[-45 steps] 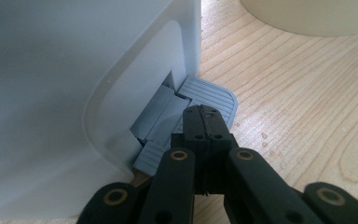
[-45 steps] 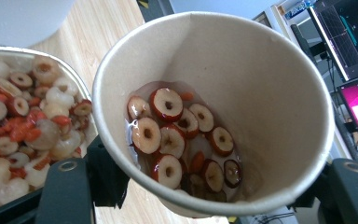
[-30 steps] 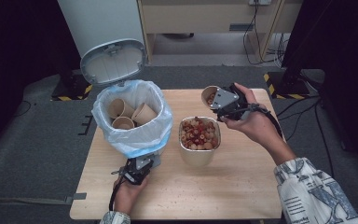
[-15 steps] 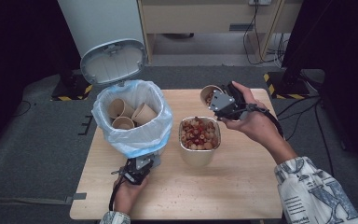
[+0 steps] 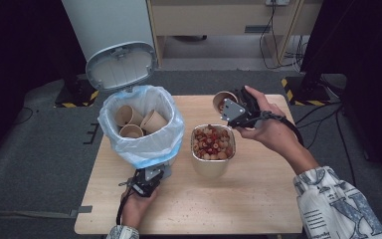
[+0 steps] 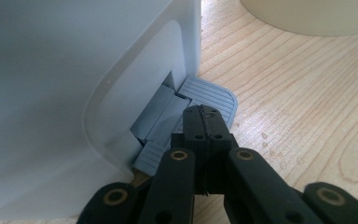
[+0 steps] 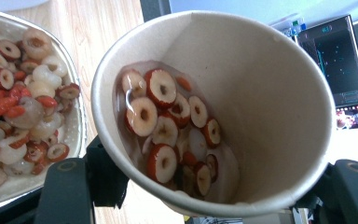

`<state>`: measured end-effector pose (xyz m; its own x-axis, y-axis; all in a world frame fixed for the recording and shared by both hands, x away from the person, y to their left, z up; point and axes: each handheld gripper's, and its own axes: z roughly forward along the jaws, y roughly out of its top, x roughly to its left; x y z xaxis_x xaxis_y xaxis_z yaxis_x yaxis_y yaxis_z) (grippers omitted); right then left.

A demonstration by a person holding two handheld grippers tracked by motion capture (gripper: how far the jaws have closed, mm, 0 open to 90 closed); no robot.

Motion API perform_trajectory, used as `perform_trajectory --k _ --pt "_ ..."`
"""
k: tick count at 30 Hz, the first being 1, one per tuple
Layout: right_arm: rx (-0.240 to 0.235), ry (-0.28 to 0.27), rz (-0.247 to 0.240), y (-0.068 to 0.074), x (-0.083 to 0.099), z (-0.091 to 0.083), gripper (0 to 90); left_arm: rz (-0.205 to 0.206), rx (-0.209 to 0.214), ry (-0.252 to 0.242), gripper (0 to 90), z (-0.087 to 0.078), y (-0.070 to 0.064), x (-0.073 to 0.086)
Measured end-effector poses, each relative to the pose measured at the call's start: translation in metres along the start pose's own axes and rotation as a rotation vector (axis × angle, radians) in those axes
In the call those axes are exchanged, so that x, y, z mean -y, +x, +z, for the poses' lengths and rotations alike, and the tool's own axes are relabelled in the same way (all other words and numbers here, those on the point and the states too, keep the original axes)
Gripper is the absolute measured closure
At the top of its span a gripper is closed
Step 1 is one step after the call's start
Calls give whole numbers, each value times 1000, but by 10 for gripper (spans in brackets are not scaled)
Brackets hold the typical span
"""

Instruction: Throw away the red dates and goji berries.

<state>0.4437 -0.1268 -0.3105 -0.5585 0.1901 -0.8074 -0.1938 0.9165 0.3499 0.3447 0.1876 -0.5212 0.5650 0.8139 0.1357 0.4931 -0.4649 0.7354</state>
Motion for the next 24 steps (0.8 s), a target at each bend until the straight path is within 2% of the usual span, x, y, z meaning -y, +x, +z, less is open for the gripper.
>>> perform_trajectory --k 12,16,22,24 --pt "-2 -2 21 -2 -1 0 310 1 2 0 899 0 0 0" --pt "3 -11 10 -4 -1 -2 310 -4 4 -1 899 0 0 0" --pt "7 -7 23 -6 -2 -4 310 -5 3 -2 899 0 0 0" --pt "9 -11 10 -7 -3 -5 310 -5 4 -2 898 0 0 0"
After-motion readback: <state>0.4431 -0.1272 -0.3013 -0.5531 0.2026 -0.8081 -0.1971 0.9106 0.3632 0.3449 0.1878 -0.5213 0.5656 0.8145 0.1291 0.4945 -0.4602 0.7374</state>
